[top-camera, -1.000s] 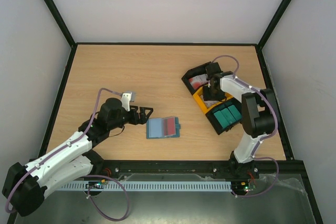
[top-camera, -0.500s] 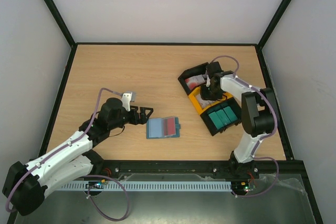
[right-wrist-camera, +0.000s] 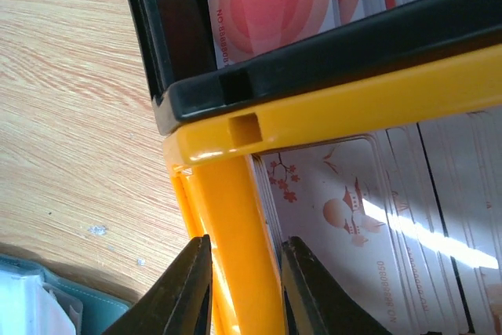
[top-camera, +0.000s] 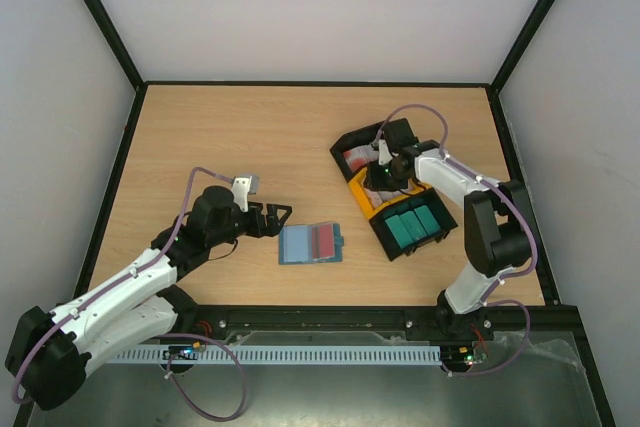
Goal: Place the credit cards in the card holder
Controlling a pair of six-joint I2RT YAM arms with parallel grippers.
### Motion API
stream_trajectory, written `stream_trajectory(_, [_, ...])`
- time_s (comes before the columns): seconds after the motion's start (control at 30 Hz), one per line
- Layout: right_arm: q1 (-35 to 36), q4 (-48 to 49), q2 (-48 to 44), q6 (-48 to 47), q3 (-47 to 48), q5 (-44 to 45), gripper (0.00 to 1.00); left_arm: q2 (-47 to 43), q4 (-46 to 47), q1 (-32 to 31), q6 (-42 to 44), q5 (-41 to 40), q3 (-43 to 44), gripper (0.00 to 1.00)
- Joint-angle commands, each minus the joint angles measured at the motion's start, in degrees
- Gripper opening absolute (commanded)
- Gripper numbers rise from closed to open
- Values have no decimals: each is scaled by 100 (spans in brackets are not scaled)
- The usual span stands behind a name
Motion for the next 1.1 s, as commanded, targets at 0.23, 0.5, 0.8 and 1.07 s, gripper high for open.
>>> stream_trajectory(0.23, [319, 426, -46, 486, -436, -490, 27, -9, 1, 30, 38, 59, -26, 100])
stream_trajectory(0.5, [404, 706, -132, 742, -537, -1063, 27, -17, -4, 32, 32, 43, -24, 100])
stream_trajectory(0.8, [539, 905, -209, 717, -678, -1436, 25, -2, 4, 32, 38, 33, -31, 100])
stream_trajectory(1.07, [606, 1048, -323, 717, -760, -1661, 22, 17, 11, 27, 36, 33, -34, 100])
